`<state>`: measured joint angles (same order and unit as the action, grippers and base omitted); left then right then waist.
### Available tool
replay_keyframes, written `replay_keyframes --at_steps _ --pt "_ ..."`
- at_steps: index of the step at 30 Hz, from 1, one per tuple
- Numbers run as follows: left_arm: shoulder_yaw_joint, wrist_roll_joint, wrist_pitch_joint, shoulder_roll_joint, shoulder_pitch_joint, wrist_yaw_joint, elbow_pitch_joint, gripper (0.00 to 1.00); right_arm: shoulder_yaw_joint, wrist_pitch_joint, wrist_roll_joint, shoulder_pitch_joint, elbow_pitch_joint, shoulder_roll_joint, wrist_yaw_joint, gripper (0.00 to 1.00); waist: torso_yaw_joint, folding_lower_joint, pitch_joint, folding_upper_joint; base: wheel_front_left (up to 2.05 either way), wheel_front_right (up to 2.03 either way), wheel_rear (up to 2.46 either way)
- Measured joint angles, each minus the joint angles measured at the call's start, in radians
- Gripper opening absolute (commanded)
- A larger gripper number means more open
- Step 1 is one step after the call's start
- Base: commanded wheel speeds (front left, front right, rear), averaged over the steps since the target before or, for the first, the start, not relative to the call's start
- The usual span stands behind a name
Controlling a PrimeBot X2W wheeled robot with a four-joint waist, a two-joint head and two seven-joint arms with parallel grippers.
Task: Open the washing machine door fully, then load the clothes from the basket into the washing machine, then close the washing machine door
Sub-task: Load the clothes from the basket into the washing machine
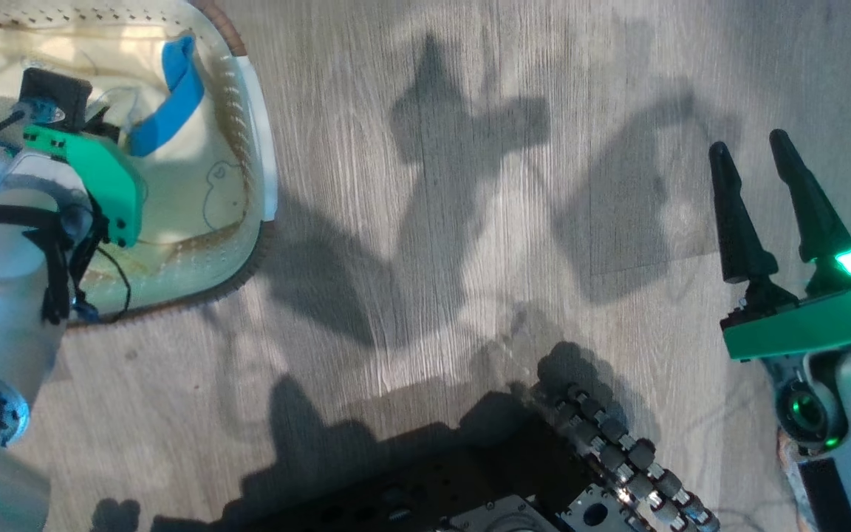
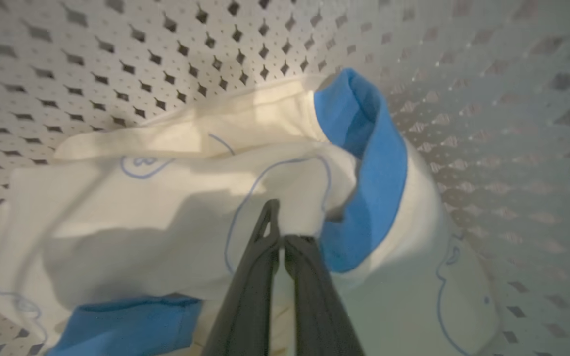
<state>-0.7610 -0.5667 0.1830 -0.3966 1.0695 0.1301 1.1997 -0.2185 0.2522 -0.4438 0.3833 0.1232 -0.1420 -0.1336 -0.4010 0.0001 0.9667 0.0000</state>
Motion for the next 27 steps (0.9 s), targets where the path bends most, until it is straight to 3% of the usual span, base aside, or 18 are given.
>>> replay_keyframes --at_steps 13,27 --pt "-0.009 -0.138 0.067 0.03 -0.161 0.0 -0.128 0.0 0.02 0.0 0.005 -0.011 0.029 -0.001 0.0 1.0 0.051 -0.0001 -0.155 0.0 0.0 0.0 0.0" --pt "0.203 -0.215 0.068 0.04 -0.459 0.0 -0.342 0.0 0.023 0.0 0.005 -0.157 0.071 -0.012 0.0 1.0 0.099 -0.0002 -0.44 0.0001 0.0 0.0 0.0"
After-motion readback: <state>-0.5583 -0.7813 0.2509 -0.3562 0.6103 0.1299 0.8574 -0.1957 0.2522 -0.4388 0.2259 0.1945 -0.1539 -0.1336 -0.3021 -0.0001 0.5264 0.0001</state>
